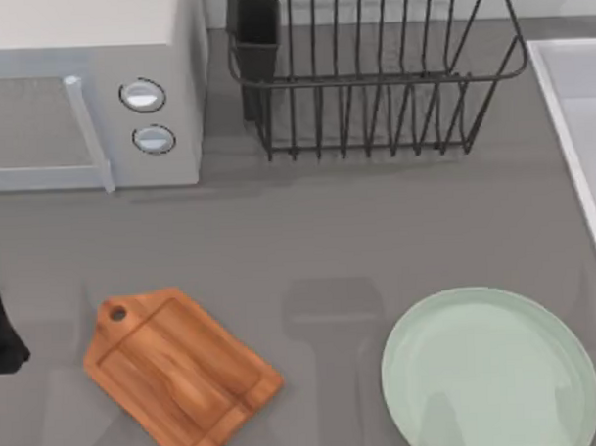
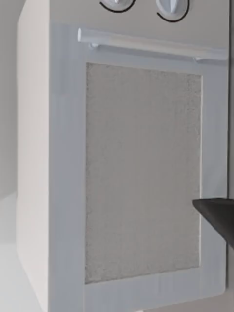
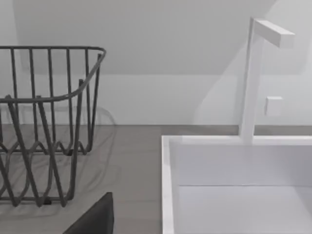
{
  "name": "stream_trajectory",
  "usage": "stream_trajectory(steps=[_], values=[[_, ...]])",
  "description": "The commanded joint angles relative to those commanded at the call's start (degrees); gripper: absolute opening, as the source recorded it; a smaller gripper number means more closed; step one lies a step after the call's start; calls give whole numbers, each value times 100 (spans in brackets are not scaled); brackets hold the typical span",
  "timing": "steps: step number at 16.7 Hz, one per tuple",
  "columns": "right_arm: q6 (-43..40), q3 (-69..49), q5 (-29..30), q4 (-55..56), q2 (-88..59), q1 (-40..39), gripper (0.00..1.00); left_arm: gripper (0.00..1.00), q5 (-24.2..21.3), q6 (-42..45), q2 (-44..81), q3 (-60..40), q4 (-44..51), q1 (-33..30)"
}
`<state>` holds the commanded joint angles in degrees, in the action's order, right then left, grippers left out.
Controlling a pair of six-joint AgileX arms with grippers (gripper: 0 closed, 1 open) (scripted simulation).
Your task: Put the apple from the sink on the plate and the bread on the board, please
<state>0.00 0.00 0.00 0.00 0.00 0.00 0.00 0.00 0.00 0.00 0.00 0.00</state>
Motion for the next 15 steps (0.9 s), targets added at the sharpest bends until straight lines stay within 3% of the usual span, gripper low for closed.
stream_trajectory(steps=[8, 15], values=[[-135, -541, 1, -378, -598, 141, 100, 100, 0, 0, 0, 0, 0, 0], [-733, -2947, 3, -2057, -3782, 767, 100, 100, 0, 0, 0, 0, 0, 0]])
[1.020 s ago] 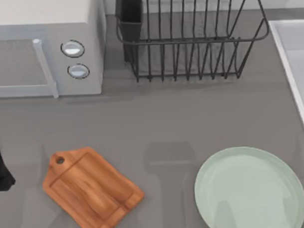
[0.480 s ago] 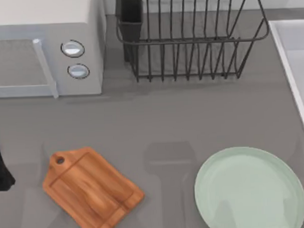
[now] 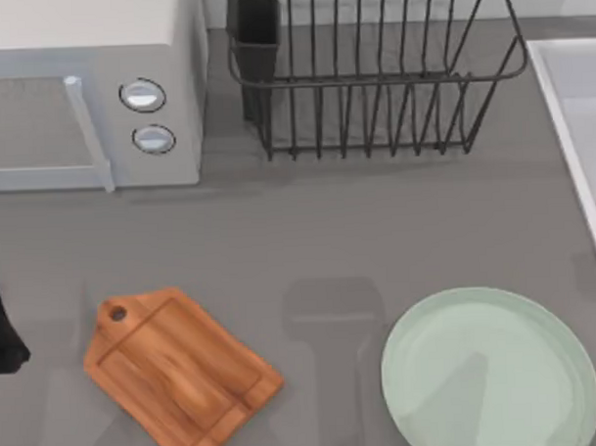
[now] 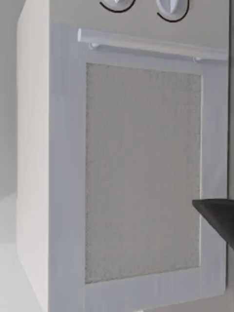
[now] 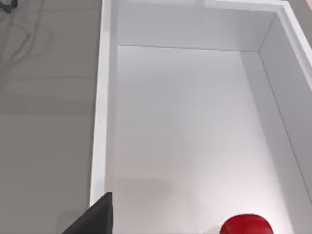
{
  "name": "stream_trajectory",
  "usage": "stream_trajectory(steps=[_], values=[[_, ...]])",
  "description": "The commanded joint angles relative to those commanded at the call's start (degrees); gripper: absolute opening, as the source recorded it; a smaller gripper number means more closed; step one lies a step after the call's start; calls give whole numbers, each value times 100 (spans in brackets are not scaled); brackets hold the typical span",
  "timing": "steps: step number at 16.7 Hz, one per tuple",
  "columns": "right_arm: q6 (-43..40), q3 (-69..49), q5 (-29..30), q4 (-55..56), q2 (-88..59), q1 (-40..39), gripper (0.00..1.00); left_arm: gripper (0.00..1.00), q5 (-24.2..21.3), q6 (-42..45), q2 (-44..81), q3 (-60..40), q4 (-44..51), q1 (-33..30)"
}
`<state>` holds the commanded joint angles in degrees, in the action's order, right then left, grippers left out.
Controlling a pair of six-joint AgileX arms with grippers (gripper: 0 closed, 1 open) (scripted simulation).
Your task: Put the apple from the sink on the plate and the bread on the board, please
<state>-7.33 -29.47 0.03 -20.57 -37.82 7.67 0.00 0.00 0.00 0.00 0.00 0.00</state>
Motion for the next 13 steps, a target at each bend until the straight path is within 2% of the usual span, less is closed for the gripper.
stream_trajectory(steps=[8, 13], values=[[-821, -3311, 3, -2306, -4837, 860, 100, 100, 0, 0, 0, 0, 0, 0], [-1185, -4781, 5, -3328, -7003, 1241, 100, 100, 0, 0, 0, 0, 0, 0]])
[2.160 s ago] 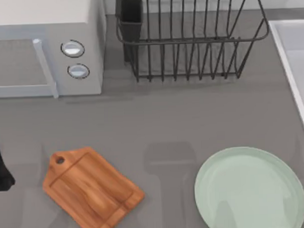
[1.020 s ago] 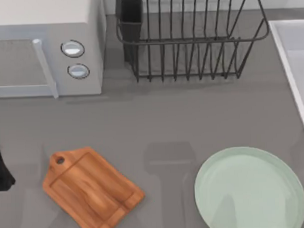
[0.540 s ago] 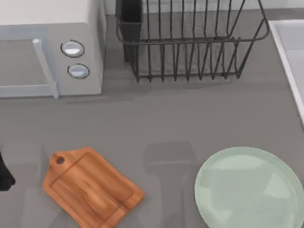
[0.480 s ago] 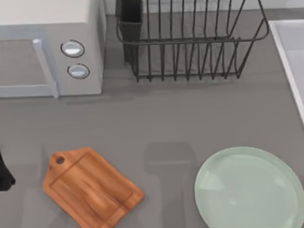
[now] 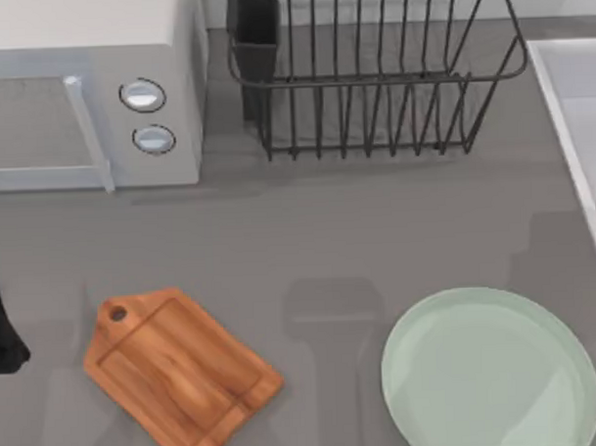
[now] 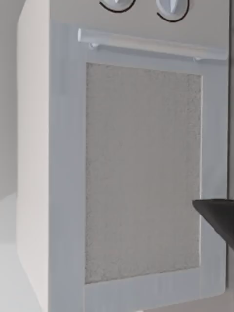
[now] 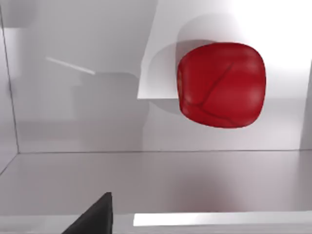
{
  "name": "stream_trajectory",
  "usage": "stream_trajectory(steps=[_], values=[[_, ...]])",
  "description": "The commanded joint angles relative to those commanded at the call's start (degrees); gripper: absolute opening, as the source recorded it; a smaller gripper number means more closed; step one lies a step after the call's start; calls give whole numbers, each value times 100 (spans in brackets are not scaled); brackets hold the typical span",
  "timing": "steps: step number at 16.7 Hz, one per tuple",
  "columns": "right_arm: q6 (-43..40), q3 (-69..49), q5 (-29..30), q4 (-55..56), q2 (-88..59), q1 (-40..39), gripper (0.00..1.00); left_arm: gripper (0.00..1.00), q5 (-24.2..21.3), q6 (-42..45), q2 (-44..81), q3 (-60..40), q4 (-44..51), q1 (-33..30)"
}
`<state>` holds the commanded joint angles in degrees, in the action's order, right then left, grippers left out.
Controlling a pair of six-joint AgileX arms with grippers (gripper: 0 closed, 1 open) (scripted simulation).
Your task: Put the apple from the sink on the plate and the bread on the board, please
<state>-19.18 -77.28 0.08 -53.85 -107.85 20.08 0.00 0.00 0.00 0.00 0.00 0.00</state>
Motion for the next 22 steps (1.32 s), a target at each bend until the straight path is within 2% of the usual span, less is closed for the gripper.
stream_trajectory(steps=[4, 11, 14, 19, 22], values=[[-126, -503, 1, -353, -691, 132, 100, 100, 0, 0, 0, 0, 0, 0], [-123, -462, 2, -267, -769, 106, 100, 100, 0, 0, 0, 0, 0, 0], [-119, -246, 5, 303, -1169, 113, 100, 100, 0, 0, 0, 0, 0, 0], [-105, 292, 13, 1966, -2110, 123, 100, 100, 0, 0, 0, 0, 0, 0], [-98, 521, 17, 2482, -2496, 127, 100, 100, 0, 0, 0, 0, 0, 0]])
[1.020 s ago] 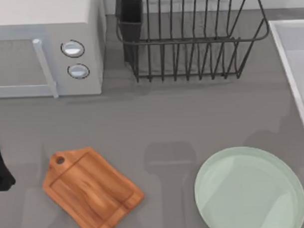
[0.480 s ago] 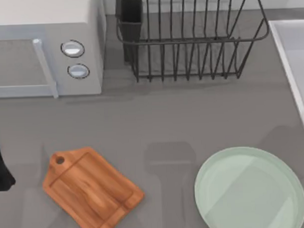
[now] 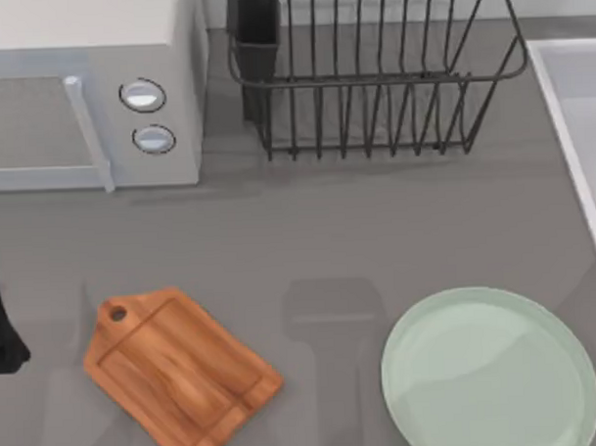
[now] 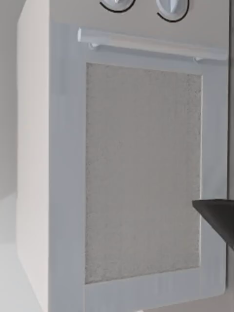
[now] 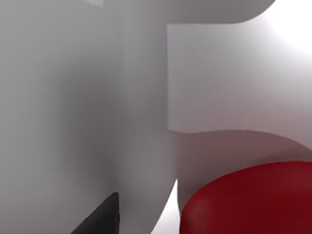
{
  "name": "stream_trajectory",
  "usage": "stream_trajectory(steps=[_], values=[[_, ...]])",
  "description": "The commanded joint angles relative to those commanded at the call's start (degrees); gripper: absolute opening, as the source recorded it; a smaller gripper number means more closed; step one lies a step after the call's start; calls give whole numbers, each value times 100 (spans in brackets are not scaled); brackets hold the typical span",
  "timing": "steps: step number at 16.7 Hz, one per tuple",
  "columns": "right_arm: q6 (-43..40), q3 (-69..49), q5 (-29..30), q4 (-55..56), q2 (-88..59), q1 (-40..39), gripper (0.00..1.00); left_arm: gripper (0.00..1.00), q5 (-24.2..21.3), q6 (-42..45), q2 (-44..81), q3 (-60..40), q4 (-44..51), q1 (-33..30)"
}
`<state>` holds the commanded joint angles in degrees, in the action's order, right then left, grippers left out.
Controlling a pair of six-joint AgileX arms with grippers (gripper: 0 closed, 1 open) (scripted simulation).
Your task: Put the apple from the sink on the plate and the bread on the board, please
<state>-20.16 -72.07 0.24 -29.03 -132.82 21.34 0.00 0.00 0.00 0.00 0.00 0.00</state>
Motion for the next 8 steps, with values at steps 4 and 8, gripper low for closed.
stream_trajectory(steps=[4, 8], values=[[1, 27, 0, 52, -48, 1, 100, 100, 0, 0, 0, 0, 0, 0], [1, 27, 0, 52, -48, 1, 77, 100, 0, 0, 0, 0, 0, 0]])
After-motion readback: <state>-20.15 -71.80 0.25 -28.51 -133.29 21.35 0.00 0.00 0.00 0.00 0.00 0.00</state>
